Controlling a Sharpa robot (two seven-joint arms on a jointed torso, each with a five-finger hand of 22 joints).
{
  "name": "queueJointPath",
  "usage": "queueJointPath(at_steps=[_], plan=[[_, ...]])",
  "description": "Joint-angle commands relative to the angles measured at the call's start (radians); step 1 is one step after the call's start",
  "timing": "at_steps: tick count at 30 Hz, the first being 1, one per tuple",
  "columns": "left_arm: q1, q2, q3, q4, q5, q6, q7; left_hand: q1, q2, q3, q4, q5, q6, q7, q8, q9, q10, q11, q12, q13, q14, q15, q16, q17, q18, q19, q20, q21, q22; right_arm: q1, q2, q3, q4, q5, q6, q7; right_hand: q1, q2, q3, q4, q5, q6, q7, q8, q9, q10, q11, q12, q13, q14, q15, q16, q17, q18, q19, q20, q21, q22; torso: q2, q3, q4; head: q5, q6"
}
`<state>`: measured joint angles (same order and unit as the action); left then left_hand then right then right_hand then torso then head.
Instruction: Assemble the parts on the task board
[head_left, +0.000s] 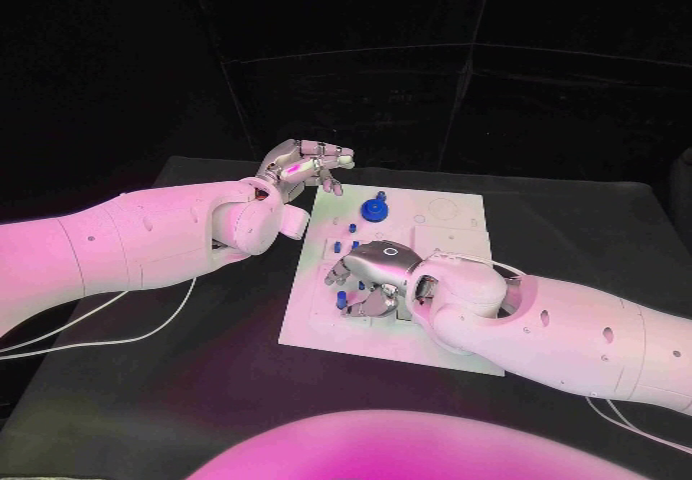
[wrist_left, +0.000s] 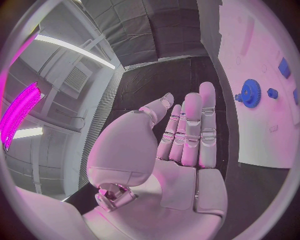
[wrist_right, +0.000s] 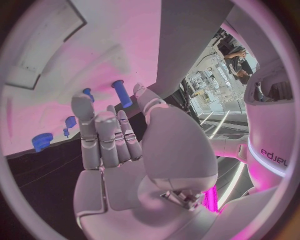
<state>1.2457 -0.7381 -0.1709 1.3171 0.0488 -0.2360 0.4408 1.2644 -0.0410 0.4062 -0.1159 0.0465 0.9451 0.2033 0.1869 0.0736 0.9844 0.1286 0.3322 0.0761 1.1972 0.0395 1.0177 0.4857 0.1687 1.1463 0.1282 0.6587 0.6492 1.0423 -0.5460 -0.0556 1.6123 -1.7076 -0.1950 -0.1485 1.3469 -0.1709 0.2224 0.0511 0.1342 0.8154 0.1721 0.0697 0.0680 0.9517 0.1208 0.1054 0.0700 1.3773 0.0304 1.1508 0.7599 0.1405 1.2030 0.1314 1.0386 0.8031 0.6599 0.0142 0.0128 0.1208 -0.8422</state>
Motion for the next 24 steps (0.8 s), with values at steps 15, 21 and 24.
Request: queueJointPath(at_steps=[15,21,24], plan=[[0.001,-0.008,0.001,0.000,0.002,0.012,0.004,0.007,0.000,-0.004,-0.002,0.003,-0.007,-0.001,0.005,0.002,-0.007,0.000,0.002,0.001,-0.005,-0.002,0.003,-0.001,0.013,0.000,0.007,-0.006,-0.001,0.037,-0.268,0.021,0.184,0.310,-0.264,-0.012,0.043,0.066,-0.150,0.122,0.082,0.156,-0.013,0.071,0.026,0.245,-0.044,0.255,0.054,0.093,-0.030,0.172,0.253,-0.028,0.131,-0.017,0.153,0.208,-0.003,-0.0022,-0.0019,-0.050,0.023],[0.002,-0.011,0.000,0.004,0.002,0.012,0.004,0.008,-0.001,-0.005,-0.003,0.003,-0.008,-0.001,0.006,0.002,-0.008,0.000,0.004,0.001,-0.005,-0.002,0.003,-0.002,0.014,0.000,0.007,-0.006,-0.001,0.054,-0.399,0.026,0.233,0.419,-0.184,-0.144,-0.042,0.051,-0.225,0.183,0.154,0.196,-0.062,0.109,0.031,0.410,-0.096,0.449,0.210,0.124,-0.079,0.229,0.348,-0.058,0.210,-0.070,0.273,0.364,-0.006,-0.0035,-0.0110,-0.096,0.034],[0.002,-0.012,0.000,0.007,0.002,0.013,0.005,0.007,-0.001,-0.006,-0.003,0.003,-0.008,-0.001,0.008,0.002,-0.008,0.000,0.005,0.002,-0.006,-0.002,0.004,-0.002,0.013,0.000,0.007,-0.006,-0.002,0.056,-0.441,0.025,0.244,0.438,-0.160,-0.193,-0.074,0.063,-0.265,0.220,0.178,0.212,-0.075,0.136,0.037,0.454,-0.102,0.752,0.568,0.134,-0.090,0.259,0.409,-0.067,0.228,-0.081,0.306,0.410,-0.006,-0.0034,-0.0155,-0.114,0.039]])
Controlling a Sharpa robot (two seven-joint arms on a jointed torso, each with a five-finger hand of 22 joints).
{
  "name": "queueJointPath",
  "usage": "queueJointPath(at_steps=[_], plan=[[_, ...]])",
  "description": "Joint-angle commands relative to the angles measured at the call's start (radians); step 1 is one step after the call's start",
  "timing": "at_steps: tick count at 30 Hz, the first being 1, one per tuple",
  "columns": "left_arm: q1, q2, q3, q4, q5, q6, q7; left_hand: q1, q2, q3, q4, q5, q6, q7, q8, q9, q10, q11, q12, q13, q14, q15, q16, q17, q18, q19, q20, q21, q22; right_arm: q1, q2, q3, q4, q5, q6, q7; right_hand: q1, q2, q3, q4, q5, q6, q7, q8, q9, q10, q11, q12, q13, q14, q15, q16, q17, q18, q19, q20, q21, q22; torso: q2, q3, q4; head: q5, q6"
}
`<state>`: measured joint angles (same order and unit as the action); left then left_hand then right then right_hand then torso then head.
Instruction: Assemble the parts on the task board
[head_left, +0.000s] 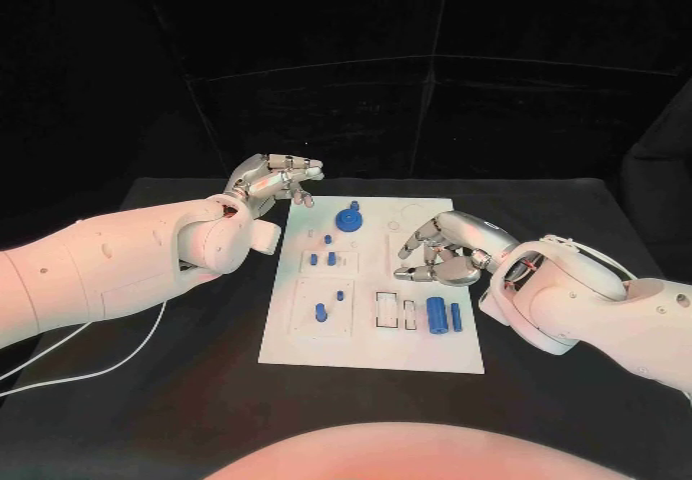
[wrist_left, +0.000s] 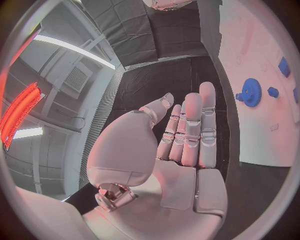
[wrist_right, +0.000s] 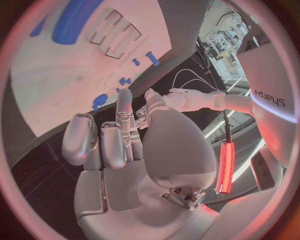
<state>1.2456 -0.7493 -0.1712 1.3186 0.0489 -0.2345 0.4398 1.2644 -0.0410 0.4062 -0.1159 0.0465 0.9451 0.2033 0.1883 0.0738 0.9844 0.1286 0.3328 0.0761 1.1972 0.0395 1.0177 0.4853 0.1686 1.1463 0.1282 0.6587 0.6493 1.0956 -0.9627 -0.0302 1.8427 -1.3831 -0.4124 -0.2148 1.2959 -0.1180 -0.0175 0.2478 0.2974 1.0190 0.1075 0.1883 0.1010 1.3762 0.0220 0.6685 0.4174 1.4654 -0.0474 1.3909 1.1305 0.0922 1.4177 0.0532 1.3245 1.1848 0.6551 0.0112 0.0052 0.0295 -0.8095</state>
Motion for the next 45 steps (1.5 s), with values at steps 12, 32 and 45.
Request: queueJointPath(at_steps=[12,32,45], plan=[[0.001,-0.013,0.000,0.026,0.002,0.013,0.008,0.005,-0.002,-0.008,-0.002,0.003,-0.009,-0.001,0.008,0.002,-0.008,0.000,0.007,0.002,-0.006,-0.001,0.004,-0.002,0.013,0.000,0.008,-0.007,-0.002,-0.024,-0.118,-0.014,0.054,0.047,0.123,-0.374,-0.064,0.062,-0.134,0.041,0.012,0.014,-0.022,0.112,0.051,0.038,-0.017,0.571,0.719,0.060,-0.016,0.083,0.178,-0.035,0.039,-0.006,0.082,0.119,-0.003,0.0000,-0.0178,-0.061,0.015],[0.001,-0.016,-0.001,0.028,0.002,0.014,0.007,0.004,-0.003,-0.008,-0.002,0.003,-0.009,-0.001,0.009,0.002,-0.009,0.000,0.008,0.002,-0.006,-0.001,0.004,-0.003,0.013,0.000,0.008,-0.007,-0.002,-0.062,-0.080,-0.021,0.061,0.028,0.149,-0.402,-0.074,0.042,-0.170,0.042,-0.018,0.000,-0.027,0.154,0.094,0.049,-0.021,0.614,0.794,0.064,-0.019,0.093,0.207,-0.039,0.044,-0.010,0.095,0.139,-0.001,0.0002,-0.0171,-0.056,0.000],[0.001,-0.016,-0.002,0.026,0.002,0.016,0.006,0.004,-0.003,-0.008,-0.002,0.003,-0.009,-0.001,0.009,0.002,-0.009,0.000,0.008,0.002,-0.006,-0.001,0.004,-0.003,0.013,0.000,0.008,-0.007,-0.002,-0.091,-0.038,-0.021,0.024,-0.023,0.166,-0.401,-0.035,0.049,-0.168,0.035,-0.019,-0.015,-0.026,0.169,0.115,0.047,-0.020,0.613,0.806,0.065,-0.018,0.096,0.214,-0.040,0.045,-0.009,0.098,0.145,-0.002,-0.0004,-0.0142,-0.055,0.002]])
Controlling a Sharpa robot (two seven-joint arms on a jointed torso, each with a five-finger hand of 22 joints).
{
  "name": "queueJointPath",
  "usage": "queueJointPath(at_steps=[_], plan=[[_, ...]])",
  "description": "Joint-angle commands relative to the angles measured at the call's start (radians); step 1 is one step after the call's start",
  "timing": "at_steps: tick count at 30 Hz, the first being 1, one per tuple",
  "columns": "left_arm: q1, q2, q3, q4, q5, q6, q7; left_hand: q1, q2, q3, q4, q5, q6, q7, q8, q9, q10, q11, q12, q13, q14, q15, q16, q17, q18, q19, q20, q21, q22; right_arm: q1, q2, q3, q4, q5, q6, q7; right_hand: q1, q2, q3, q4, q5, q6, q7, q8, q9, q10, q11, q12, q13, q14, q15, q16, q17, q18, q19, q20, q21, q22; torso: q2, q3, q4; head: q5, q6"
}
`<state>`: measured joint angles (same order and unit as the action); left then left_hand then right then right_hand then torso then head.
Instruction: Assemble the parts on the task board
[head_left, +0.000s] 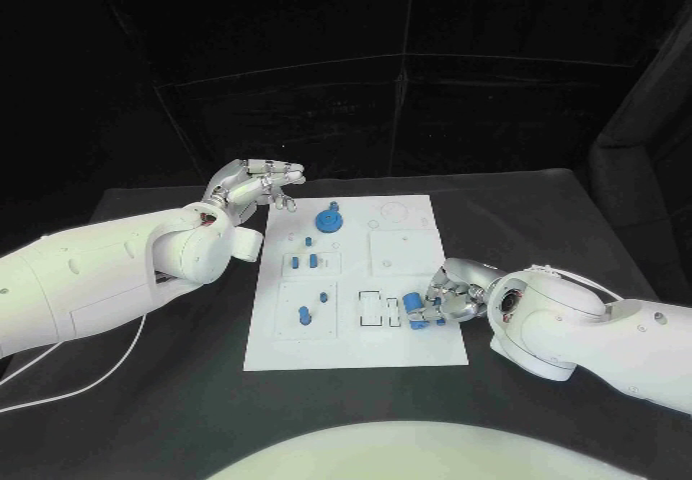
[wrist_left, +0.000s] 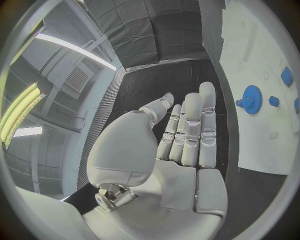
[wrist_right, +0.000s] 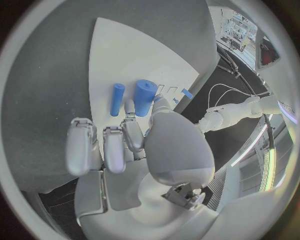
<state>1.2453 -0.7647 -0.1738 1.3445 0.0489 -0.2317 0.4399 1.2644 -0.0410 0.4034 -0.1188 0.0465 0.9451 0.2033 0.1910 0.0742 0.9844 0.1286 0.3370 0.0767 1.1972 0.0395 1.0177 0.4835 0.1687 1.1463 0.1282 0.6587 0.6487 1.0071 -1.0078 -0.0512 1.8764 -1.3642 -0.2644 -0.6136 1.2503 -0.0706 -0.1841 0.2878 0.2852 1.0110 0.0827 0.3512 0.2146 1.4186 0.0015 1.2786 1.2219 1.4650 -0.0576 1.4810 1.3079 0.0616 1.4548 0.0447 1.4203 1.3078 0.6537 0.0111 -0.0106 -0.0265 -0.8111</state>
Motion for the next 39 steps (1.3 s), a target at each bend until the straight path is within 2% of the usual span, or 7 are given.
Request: queueJointPath(at_steps=[1,11,14,21,30,35,39], plan=[[0.001,-0.001,0.001,0.001,0.002,0.013,0.006,0.004,-0.003,-0.006,0.001,0.003,-0.009,-0.001,0.006,0.001,-0.009,0.000,0.004,0.001,-0.006,-0.001,0.004,-0.001,0.013,0.000,0.008,-0.007,-0.001,-0.005,0.012,0.000,-0.015,-0.054,0.019,-0.002,0.013,0.002,-0.001,-0.005,-0.006,-0.008,-0.001,0.007,0.002,0.004,0.001,0.001,0.000,0.065,-0.008,0.005,0.036,-0.009,0.008,0.000,0.002,0.022,0.000,-0.0006,0.0014,0.000,0.005],[0.001,-0.001,0.000,0.001,0.002,0.017,0.003,0.004,-0.003,-0.006,0.001,0.003,-0.009,-0.001,0.006,0.001,-0.009,0.000,0.004,0.001,-0.006,-0.001,0.004,-0.001,0.013,0.000,0.008,-0.007,-0.001,-0.021,0.041,0.000,-0.039,-0.106,0.018,-0.001,0.021,0.010,-0.001,-0.004,-0.001,-0.014,0.000,0.010,0.007,0.000,0.002,-0.005,-0.002,0.064,-0.007,0.005,0.034,-0.009,0.007,0.000,0.002,0.021,0.000,-0.0003,-0.0001,0.004,0.004],[0.001,-0.001,0.000,0.001,0.002,0.019,0.002,0.004,-0.003,-0.006,0.001,0.003,-0.009,-0.001,0.006,0.001,-0.009,0.000,0.004,0.001,-0.006,-0.001,0.004,-0.001,0.013,0.000,0.008,-0.007,-0.001,-0.022,0.047,0.000,-0.038,-0.110,0.007,-0.004,0.031,0.018,-0.003,-0.005,0.029,-0.019,0.001,0.016,0.016,0.001,0.002,-0.006,0.003,0.064,-0.007,0.005,0.036,-0.009,0.007,0.001,0.002,0.023,-0.001,-0.0006,0.0008,0.004,0.005],[0.001,-0.005,0.000,0.003,0.002,0.020,0.001,0.004,-0.003,-0.006,0.001,0.003,-0.009,-0.001,0.006,0.001,-0.009,0.000,0.004,0.001,-0.006,-0.001,0.004,-0.001,0.013,0.000,0.008,-0.007,-0.001,-0.024,0.033,0.000,-0.002,-0.112,-0.067,0.004,0.043,0.028,-0.016,-0.004,0.118,-0.015,-0.004,0.036,0.037,0.009,-0.002,-0.001,0.023,0.068,-0.010,0.011,0.054,-0.011,0.012,-0.001,0.011,0.037,-0.001,-0.0005,-0.0001,0.007,0.006],[0.001,-0.005,-0.002,0.002,0.002,0.022,0.000,0.004,-0.003,-0.006,0.001,0.003,-0.009,-0.001,0.006,0.001,-0.009,0.000,0.004,0.001,-0.006,-0.001,0.004,-0.001,0.013,0.000,0.008,-0.007,-0.001,-0.023,-0.003,0.001,0.067,-0.074,-0.211,0.043,0.042,0.040,-0.025,0.000,0.167,-0.009,-0.009,0.046,0.050,0.018,-0.007,0.002,0.035,0.070,-0.014,0.016,0.069,-0.012,0.014,-0.005,0.014,0.042,-0.002,-0.0017,-0.0008,0.007,0.009],[0.001,-0.006,-0.003,0.003,0.002,0.025,-0.001,0.004,-0.003,-0.006,0.001,0.003,-0.009,-0.001,0.006,0.001,-0.009,0.000,0.004,0.001,-0.006,-0.001,0.004,-0.001,0.013,0.000,0.008,-0.007,-0.001,-0.022,-0.009,0.002,0.093,-0.053,-0.245,0.049,0.037,0.045,-0.029,0.001,0.176,-0.006,-0.011,0.050,0.055,0.019,-0.008,-0.001,0.035,0.071,-0.015,0.017,0.071,-0.012,0.015,-0.006,0.015,0.043,-0.001,-0.0019,0.0022,0.007,0.009],[0.001,-0.007,-0.003,0.003,0.002,0.025,-0.001,0.004,-0.003,-0.008,0.000,0.003,-0.011,-0.001,0.010,0.002,-0.010,0.000,0.008,0.001,-0.007,-0.001,0.005,-0.002,0.013,0.000,0.008,-0.008,-0.002,-0.022,0.004,0.003,0.094,-0.033,-0.217,0.042,0.035,0.045,-0.030,0.001,0.179,-0.006,-0.011,0.051,0.057,0.019,-0.009,-0.002,0.035,0.071,-0.015,0.017,0.072,-0.012,0.015,-0.006,0.015,0.043,0.000,-0.0025,0.0025,0.011,0.008]])
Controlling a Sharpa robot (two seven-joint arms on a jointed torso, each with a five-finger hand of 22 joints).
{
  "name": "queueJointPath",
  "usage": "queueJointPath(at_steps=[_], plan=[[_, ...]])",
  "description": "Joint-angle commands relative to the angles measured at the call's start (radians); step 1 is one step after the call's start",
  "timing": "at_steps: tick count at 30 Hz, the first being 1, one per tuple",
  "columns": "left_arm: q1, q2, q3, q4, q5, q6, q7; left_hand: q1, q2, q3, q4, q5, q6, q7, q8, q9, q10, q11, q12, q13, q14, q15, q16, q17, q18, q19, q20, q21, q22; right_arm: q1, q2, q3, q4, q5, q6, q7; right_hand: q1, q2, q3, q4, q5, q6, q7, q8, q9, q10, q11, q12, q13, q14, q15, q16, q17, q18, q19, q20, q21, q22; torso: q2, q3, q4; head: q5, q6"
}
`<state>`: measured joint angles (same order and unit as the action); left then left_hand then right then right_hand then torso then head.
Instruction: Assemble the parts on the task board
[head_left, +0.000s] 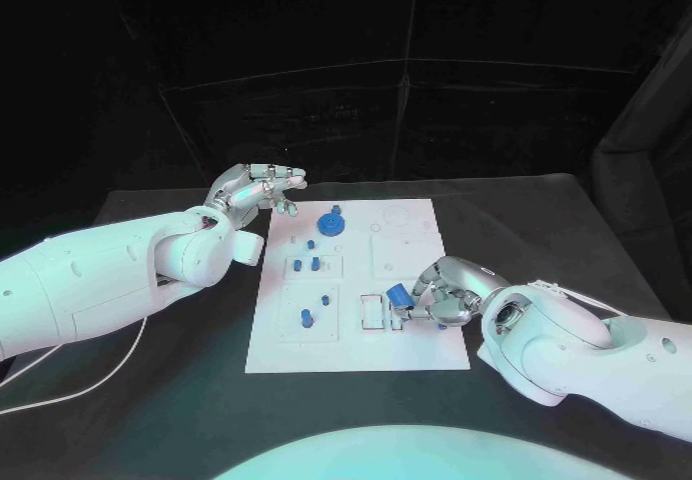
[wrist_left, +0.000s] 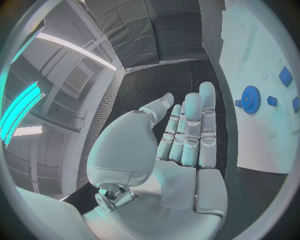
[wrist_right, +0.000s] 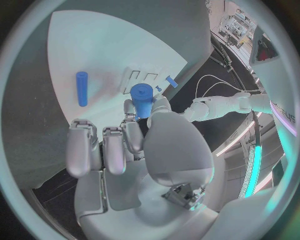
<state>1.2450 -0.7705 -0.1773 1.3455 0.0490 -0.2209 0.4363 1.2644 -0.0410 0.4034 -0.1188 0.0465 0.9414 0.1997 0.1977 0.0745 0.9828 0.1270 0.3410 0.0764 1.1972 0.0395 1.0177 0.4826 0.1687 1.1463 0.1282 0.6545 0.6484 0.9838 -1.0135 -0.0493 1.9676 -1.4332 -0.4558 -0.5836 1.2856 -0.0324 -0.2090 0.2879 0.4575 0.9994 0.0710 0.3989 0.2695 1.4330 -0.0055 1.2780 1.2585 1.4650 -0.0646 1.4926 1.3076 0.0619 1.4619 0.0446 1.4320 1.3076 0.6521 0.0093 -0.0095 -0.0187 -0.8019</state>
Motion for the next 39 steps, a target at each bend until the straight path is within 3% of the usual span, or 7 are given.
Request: queueJointPath(at_steps=[1,8,17,29,39], plan=[[0.001,-0.002,0.000,0.002,0.002,0.014,0.003,0.004,-0.003,-0.008,0.000,0.003,-0.007,0.002,0.003,0.001,-0.008,0.001,0.004,0.002,-0.007,-0.001,0.005,-0.001,0.013,0.000,0.008,-0.003,-0.002,0.002,0.015,0.001,0.001,0.043,-0.014,0.010,0.000,0.007,-0.006,0.001,0.007,0.006,0.001,0.004,0.002,0.004,-0.002,-0.002,-0.002,0.071,-0.008,0.006,0.072,-0.013,0.008,-0.006,0.003,0.043,0.002,-0.0006,0.0005,0.005,-0.002],[0.001,0.000,0.000,0.002,0.002,0.015,0.003,0.004,-0.003,-0.008,0.000,0.003,-0.007,0.002,0.003,0.001,-0.008,0.001,0.004,0.002,-0.007,-0.001,0.005,-0.001,0.013,0.000,0.008,-0.003,-0.002,0.002,0.066,0.001,-0.021,0.087,0.052,-0.006,-0.029,0.024,-0.016,0.003,0.009,0.007,-0.002,0.010,0.013,0.006,-0.004,-0.007,-0.001,0.071,-0.010,0.006,0.075,-0.013,0.008,-0.008,0.004,0.045,0.002,-0.0011,0.0008,0.008,-0.003],[0.001,0.001,0.000,0.002,0.002,0.016,0.002,0.004,-0.003,-0.008,0.000,0.003,-0.007,0.002,0.003,0.001,-0.008,0.001,0.004,0.002,-0.007,-0.001,0.005,-0.001,0.013,0.000,0.008,-0.003,-0.002,0.003,0.115,0.001,-0.050,0.108,0.082,-0.038,-0.083,0.055,-0.036,0.003,0.048,0.056,-0.026,0.038,0.047,0.023,-0.022,0.008,0.026,0.074,-0.024,0.013,0.093,-0.015,0.013,-0.019,0.010,0.055,0.002,-0.0006,-0.0009,0.013,-0.007],[0.001,0.001,0.000,0.003,0.002,0.016,0.002,0.003,-0.003,-0.009,0.001,0.003,-0.008,0.003,0.004,0.001,-0.009,0.001,0.005,0.002,-0.007,-0.001,0.005,-0.002,0.013,0.000,0.008,-0.004,-0.002,0.007,0.147,0.001,-0.087,0.093,0.073,-0.063,-0.090,0.068,-0.037,0.003,0.047,0.063,-0.030,0.039,0.053,0.023,-0.026,0.002,0.024,0.074,-0.028,0.013,0.094,-0.015,0.014,-0.023,0.011,0.056,0.001,0.0002,0.0005,0.016,-0.009],[0.002,0.003,0.000,0.003,0.002,0.017,0.001,0.003,-0.003,-0.009,0.001,0.003,-0.008,0.003,0.004,0.001,-0.009,0.001,0.005,0.002,-0.007,-0.001,0.005,-0.002,0.013,0.000,0.008,-0.004,-0.002,0.011,0.170,0.001,-0.121,0.076,0.074,-0.079,-0.099,0.075,-0.047,0.003,0.014,0.064,-0.031,0.034,0.063,0.022,-0.028,-0.009,0.020,0.073,-0.030,0.011,0.090,-0.015,0.015,-0.027,0.012,0.058,0.002,-0.0004,-0.0012,0.017,-0.009]])
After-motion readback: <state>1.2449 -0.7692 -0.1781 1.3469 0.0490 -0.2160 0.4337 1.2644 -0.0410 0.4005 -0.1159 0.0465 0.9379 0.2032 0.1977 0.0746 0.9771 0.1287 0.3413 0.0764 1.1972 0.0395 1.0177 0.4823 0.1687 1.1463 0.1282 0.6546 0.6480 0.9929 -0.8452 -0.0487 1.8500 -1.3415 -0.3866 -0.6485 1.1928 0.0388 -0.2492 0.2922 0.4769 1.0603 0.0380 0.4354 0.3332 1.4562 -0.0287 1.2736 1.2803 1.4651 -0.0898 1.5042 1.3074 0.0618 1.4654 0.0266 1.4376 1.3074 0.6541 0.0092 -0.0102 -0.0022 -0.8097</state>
